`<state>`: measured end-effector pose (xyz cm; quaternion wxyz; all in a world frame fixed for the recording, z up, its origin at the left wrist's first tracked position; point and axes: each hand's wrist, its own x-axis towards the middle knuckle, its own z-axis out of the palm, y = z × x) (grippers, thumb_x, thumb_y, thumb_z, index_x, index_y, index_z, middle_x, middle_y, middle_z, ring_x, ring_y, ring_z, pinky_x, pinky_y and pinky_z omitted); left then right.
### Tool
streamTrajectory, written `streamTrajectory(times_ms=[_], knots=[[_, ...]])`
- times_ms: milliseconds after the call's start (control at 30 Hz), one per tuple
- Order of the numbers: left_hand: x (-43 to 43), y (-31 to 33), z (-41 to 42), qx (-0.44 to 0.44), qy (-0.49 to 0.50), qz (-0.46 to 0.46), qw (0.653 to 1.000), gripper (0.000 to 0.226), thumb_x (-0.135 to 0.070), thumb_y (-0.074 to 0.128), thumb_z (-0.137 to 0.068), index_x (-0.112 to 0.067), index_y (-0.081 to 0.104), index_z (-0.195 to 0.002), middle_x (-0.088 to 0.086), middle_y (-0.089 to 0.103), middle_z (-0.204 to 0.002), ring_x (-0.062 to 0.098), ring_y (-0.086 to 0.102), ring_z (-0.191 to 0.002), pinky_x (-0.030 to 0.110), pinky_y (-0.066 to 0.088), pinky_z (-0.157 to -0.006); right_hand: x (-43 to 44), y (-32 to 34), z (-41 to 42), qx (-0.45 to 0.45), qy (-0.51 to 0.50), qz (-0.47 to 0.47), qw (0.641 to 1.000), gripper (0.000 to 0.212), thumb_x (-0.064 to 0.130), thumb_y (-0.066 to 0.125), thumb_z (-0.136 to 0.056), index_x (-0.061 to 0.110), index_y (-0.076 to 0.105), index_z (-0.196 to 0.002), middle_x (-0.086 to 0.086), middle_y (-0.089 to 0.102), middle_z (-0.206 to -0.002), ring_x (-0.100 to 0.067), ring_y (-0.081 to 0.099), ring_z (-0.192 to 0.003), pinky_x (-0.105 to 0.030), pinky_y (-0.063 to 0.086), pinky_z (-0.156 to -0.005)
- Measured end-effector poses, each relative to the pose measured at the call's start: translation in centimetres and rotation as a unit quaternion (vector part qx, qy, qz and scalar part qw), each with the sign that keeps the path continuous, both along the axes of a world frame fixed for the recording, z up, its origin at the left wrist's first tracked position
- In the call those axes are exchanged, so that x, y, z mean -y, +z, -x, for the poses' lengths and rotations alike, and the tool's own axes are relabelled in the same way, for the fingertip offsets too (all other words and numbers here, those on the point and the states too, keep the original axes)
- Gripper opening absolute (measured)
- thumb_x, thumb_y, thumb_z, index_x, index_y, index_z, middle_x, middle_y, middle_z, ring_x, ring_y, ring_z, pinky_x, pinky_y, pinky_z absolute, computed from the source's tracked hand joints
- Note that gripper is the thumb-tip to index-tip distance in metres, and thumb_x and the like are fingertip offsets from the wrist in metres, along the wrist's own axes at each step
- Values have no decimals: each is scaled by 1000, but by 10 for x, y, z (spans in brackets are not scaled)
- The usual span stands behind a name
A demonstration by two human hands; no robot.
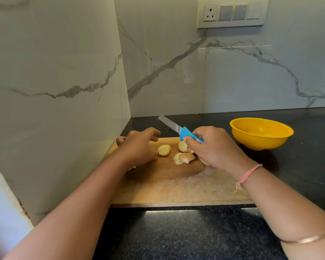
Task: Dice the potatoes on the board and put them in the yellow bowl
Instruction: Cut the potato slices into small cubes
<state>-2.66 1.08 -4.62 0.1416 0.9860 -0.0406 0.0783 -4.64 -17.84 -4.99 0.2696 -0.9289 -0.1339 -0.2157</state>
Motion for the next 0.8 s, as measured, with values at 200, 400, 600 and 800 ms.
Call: streamTrajectory(times_ms=[200,400,600,800], knots=[[7,-6,-5,-14,-29,3,999,56,-39,58,-90,-40,31,-140,-18,43,-143,18,19,-142,43,17,-104,-3,-2,2,-10,-6,8,1000,33,45,48,-94,18,63,-105,8,53,-75,-6,50,-54,-10,32,-45],[8,-9,-9,3,-21,-6,1000,51,-42,57,-88,-38,36,-135,-17,52,-134,17,23,-138,40,18,-102,-3,-1,3,-19,-13,9,1000,34,44,48,-95,17,63,-108,6,55,-78,-5,50,-54,-10,31,-45],[7,-14,-7,28,9,-7,1000,54,-47,58,-87,-35,35,-134,-14,53,-130,17,28,-135,41,19,-102,-10,1,12,-37,-12,33,999,36,38,46,-97,15,59,-122,-2,63,-99,-9,55,-71,-10,33,-49],[5,-17,-11,29,34,7,999,54,-51,57,-85,-35,37,-132,-9,55,-129,19,35,-129,38,23,-93,-18,8,32,-11,-13,113,993,45,34,41,-99,25,38,-143,-2,57,-126,-15,57,-103,-19,40,-70]])
